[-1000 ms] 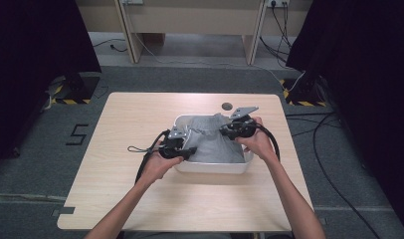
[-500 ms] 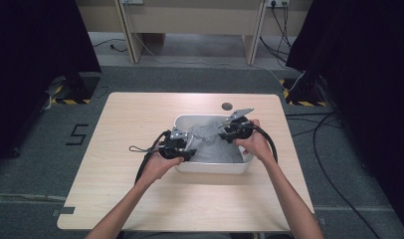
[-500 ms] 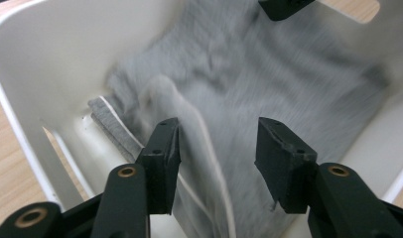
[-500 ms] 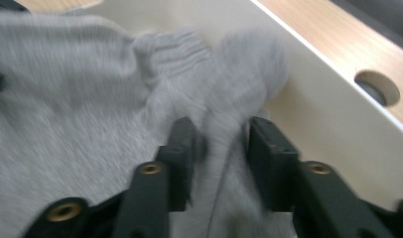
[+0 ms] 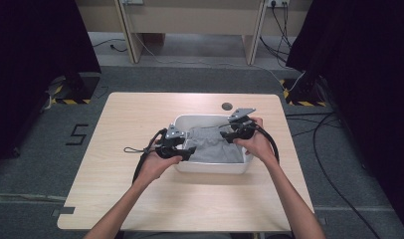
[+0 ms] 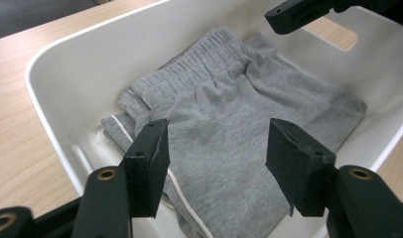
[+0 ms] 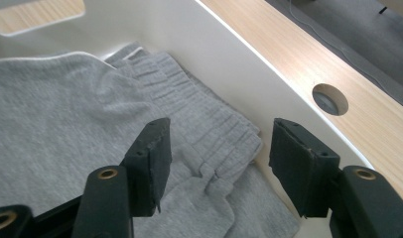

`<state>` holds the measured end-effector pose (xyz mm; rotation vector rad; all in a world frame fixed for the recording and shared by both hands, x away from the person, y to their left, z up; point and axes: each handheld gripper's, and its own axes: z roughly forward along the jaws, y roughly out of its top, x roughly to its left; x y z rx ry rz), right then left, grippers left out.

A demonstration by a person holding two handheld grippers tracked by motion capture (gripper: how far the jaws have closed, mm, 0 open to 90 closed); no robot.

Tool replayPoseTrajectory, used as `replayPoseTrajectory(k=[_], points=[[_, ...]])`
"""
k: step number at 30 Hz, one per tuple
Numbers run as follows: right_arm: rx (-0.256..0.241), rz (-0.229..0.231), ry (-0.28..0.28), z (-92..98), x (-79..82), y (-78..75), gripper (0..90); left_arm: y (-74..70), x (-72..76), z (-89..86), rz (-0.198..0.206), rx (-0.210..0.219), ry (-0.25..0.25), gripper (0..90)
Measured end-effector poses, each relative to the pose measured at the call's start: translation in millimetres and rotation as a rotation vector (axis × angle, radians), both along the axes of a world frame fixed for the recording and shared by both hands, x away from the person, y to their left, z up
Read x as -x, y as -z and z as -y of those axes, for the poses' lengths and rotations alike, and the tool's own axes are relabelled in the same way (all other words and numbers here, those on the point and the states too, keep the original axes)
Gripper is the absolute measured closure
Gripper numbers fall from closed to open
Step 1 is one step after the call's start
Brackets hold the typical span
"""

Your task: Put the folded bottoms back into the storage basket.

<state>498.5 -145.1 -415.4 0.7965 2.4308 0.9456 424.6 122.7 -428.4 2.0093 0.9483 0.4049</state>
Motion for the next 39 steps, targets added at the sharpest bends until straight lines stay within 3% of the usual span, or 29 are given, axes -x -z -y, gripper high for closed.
replayPoseTrajectory(k=[8,16,33,39], points=[[-0.052,0.029,-0.015,-0.2,13.7,-11.3,36.7,-7.6,3.6,-8.8,0.003,0.025,-0.019,32.0],[-0.075,0.028,-0.019,2.7,25.6,-15.9,33.4,-13.5,7.6,-19.7,0.011,0.06,-0.037,25.1],[-0.095,0.039,-0.026,4.0,48.4,-16.2,31.1,-14.0,25.3,-28.2,0.01,0.056,-0.012,23.3],[-0.105,0.04,-0.036,5.2,58.1,-12.6,30.4,-13.2,34.6,-33.8,0.016,0.081,-0.014,23.3]])
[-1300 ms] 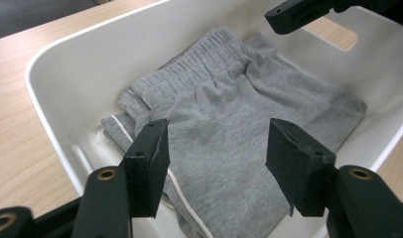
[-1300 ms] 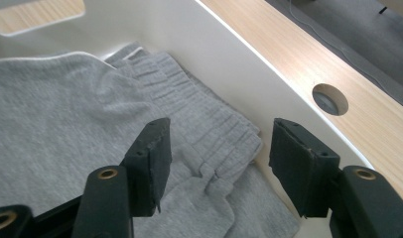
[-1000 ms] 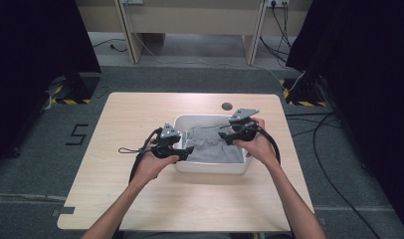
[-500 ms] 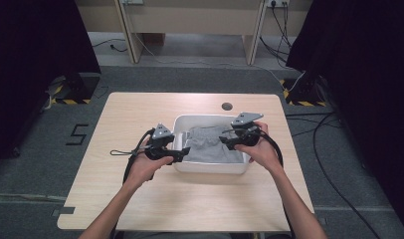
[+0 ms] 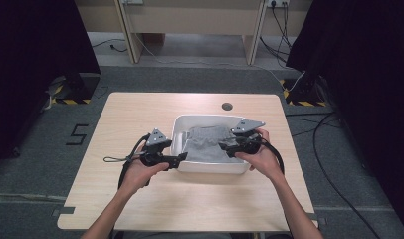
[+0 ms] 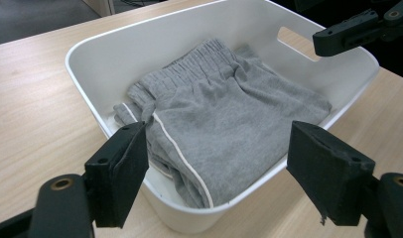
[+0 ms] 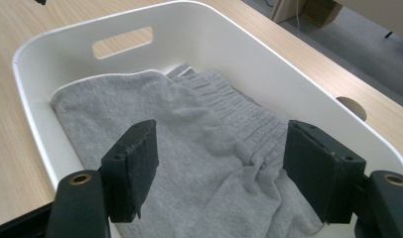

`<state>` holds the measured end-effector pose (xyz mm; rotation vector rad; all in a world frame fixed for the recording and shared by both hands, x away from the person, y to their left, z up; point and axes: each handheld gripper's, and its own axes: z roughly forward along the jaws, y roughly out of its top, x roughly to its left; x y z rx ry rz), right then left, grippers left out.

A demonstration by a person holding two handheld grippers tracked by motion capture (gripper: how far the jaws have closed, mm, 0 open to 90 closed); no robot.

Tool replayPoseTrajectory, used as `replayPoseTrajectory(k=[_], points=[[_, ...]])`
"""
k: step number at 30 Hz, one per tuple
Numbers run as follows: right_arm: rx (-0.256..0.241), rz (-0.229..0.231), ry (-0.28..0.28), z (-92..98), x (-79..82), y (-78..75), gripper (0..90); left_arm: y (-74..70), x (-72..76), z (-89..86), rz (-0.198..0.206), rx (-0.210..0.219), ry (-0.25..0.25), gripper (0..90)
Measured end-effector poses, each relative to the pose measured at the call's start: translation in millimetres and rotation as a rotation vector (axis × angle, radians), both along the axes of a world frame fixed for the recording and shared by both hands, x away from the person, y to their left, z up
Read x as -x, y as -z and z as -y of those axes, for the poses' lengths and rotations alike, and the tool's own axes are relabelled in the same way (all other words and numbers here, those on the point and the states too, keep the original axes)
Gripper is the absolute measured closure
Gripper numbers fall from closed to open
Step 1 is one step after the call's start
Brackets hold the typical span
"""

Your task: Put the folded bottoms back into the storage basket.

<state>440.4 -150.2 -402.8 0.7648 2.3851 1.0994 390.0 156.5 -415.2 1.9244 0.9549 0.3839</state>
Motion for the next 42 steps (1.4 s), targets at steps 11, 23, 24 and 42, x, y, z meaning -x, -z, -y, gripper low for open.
replayPoseTrajectory(k=[11,23,24,42], points=[[0.019,0.034,0.012,2.7,18.4,3.6,29.3,5.9,7.2,-13.8,-0.001,0.019,-0.017,23.1],[0.016,0.032,-0.003,-2.3,28.1,10.1,29.0,11.9,15.3,-30.5,0.0,0.028,-0.043,22.7],[0.015,0.036,-0.004,-2.3,29.4,10.1,29.0,12.2,16.8,-32.5,0.002,0.031,-0.047,22.6],[0.0,0.06,-0.013,2.5,55.0,14.2,28.0,28.1,37.6,-56.7,0.005,0.038,-0.069,21.8]])
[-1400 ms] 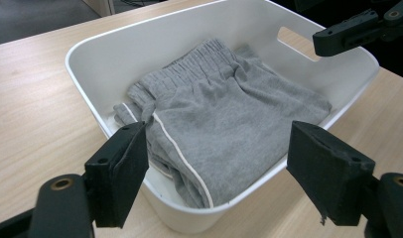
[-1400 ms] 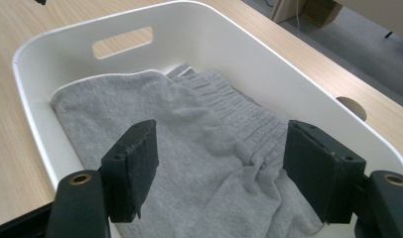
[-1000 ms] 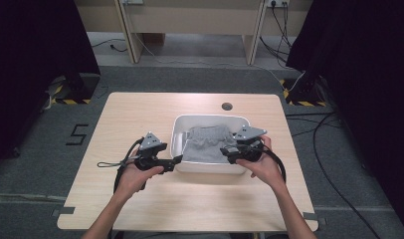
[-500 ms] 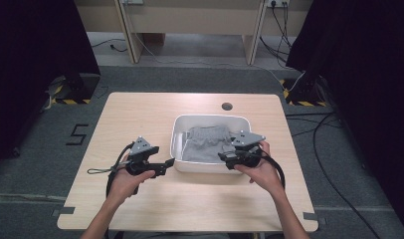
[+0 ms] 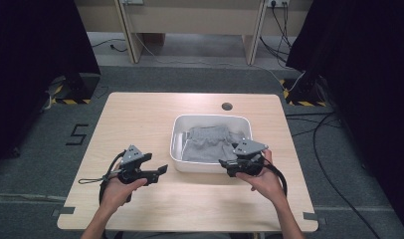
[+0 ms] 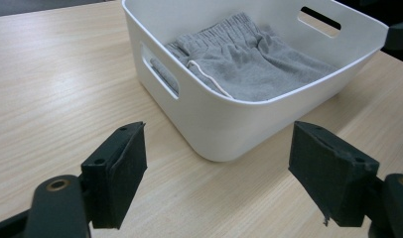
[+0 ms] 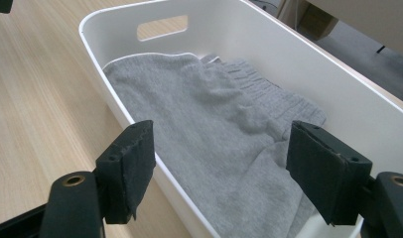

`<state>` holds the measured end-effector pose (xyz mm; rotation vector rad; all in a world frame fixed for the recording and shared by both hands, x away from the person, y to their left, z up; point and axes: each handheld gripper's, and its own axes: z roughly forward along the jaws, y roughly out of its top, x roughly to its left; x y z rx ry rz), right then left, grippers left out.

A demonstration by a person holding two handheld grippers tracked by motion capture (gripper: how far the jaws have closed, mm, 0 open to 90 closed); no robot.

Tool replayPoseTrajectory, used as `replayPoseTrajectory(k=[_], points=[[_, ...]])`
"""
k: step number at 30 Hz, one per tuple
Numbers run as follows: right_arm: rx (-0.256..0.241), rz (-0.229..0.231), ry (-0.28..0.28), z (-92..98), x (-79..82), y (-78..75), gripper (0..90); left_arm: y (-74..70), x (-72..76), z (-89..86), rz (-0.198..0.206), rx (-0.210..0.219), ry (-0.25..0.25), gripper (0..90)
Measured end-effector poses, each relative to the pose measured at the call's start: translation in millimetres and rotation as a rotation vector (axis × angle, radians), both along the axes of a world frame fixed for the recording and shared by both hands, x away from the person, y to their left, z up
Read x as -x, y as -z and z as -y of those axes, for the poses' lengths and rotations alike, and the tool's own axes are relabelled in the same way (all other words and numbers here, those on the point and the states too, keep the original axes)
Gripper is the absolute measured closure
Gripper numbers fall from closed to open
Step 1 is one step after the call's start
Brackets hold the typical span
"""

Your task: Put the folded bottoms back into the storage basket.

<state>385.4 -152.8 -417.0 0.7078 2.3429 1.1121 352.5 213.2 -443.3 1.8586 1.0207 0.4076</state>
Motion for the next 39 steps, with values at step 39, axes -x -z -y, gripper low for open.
replayPoseTrajectory(k=[39], points=[[-0.046,0.003,0.07,43.0,48.0,27.5,27.7,27.6,23.7,-14.2,-0.005,-0.06,0.01,21.4]])
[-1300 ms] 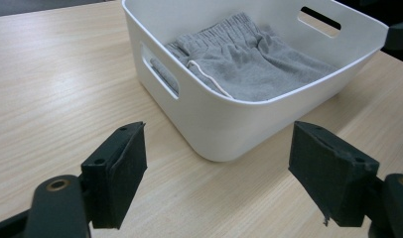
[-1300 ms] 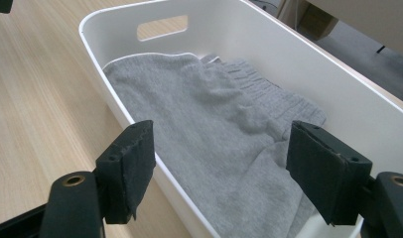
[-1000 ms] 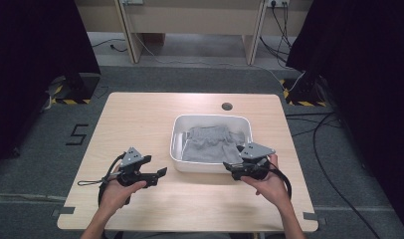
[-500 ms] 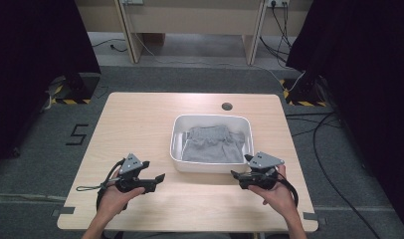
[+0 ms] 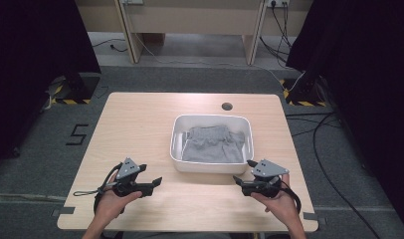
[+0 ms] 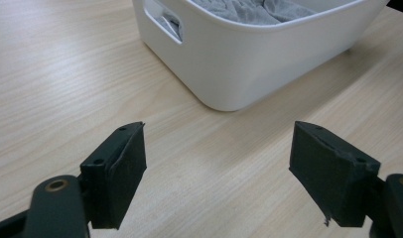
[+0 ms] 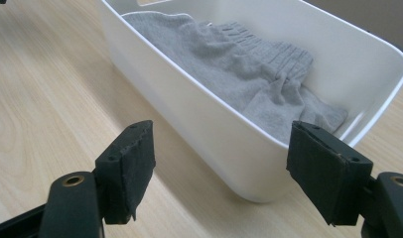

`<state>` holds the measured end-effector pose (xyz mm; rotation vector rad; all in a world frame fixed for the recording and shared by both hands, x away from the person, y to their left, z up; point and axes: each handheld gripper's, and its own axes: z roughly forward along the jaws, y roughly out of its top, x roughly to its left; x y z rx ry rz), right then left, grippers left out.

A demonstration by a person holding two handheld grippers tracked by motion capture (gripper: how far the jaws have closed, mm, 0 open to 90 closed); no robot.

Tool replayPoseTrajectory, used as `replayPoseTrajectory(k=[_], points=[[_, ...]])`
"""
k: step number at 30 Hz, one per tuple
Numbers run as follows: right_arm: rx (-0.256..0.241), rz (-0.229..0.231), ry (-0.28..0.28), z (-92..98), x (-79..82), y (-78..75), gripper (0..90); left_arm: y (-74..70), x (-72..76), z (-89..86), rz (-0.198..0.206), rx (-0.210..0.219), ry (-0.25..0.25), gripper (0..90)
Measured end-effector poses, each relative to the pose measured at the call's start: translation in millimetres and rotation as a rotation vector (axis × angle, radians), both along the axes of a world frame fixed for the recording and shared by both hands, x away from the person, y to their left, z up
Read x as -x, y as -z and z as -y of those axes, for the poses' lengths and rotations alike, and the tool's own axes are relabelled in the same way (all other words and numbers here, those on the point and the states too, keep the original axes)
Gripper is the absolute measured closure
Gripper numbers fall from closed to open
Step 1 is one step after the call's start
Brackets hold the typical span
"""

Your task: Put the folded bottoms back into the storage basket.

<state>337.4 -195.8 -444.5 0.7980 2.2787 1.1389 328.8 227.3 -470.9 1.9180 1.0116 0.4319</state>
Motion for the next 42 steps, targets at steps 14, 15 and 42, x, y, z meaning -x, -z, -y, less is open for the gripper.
replayPoseTrajectory(k=[14,15,42], points=[[-0.018,-0.001,0.028,10.0,15.5,16.4,26.7,16.9,10.1,-7.3,-0.02,-0.017,-0.004,21.0],[-0.021,0.0,0.032,11.3,16.1,17.2,26.2,17.7,10.6,-7.9,-0.022,-0.018,-0.005,21.0],[-0.001,-0.084,0.09,22.6,24.8,56.0,22.6,44.7,23.1,-19.0,-0.098,-0.083,-0.007,20.0]])
